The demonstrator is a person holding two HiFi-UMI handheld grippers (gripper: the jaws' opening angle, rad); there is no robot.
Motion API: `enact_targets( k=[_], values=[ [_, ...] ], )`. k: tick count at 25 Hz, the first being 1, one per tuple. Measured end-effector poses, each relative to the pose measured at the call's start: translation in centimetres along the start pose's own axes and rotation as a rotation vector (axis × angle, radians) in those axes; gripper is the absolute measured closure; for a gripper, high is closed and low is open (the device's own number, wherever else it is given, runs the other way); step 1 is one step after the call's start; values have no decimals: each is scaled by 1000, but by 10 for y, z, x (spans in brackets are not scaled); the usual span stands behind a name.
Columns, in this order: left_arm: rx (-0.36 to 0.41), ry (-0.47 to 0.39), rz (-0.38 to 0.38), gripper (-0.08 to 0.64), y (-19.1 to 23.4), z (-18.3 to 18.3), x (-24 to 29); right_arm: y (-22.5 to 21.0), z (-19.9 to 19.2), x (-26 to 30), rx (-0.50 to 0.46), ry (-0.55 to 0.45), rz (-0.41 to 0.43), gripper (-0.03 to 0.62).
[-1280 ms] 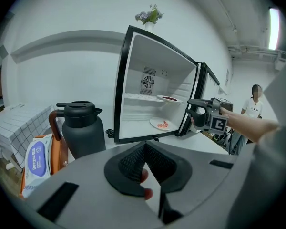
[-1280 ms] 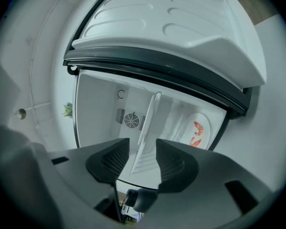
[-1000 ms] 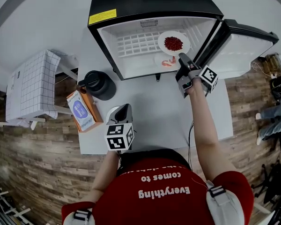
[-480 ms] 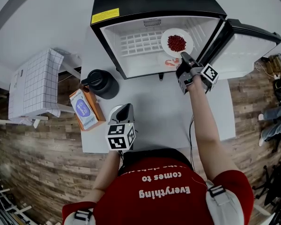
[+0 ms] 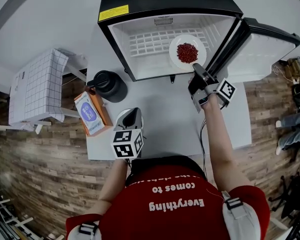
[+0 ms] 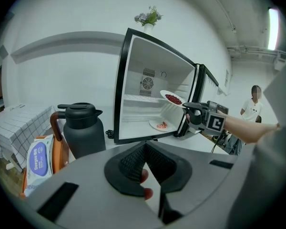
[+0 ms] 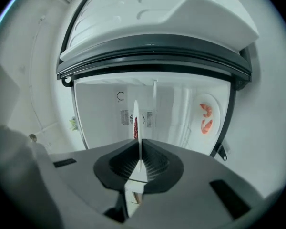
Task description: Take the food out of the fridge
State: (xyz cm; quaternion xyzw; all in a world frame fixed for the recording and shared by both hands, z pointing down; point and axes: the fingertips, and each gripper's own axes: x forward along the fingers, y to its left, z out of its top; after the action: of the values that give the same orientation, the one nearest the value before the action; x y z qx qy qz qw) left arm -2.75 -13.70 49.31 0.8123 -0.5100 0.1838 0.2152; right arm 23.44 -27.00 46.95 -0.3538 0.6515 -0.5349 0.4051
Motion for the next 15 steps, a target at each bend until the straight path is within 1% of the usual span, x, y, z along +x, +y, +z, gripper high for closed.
enact_targets(
  k=[4, 8, 11, 15],
  values=[
    [-1, 5, 6, 554, 3, -5, -3, 19, -32, -17, 20, 64, 78, 568],
    [-8, -2, 12, 554, 5, -5, -7, 34, -62, -27, 62, 121, 127, 568],
    [-16, -4, 18, 554, 7, -7, -10, 42, -81, -34, 95, 158, 151, 568],
    [-32, -2, 36, 554, 14, -13, -17, 44, -106, -43, 111, 206, 148, 568]
  ],
)
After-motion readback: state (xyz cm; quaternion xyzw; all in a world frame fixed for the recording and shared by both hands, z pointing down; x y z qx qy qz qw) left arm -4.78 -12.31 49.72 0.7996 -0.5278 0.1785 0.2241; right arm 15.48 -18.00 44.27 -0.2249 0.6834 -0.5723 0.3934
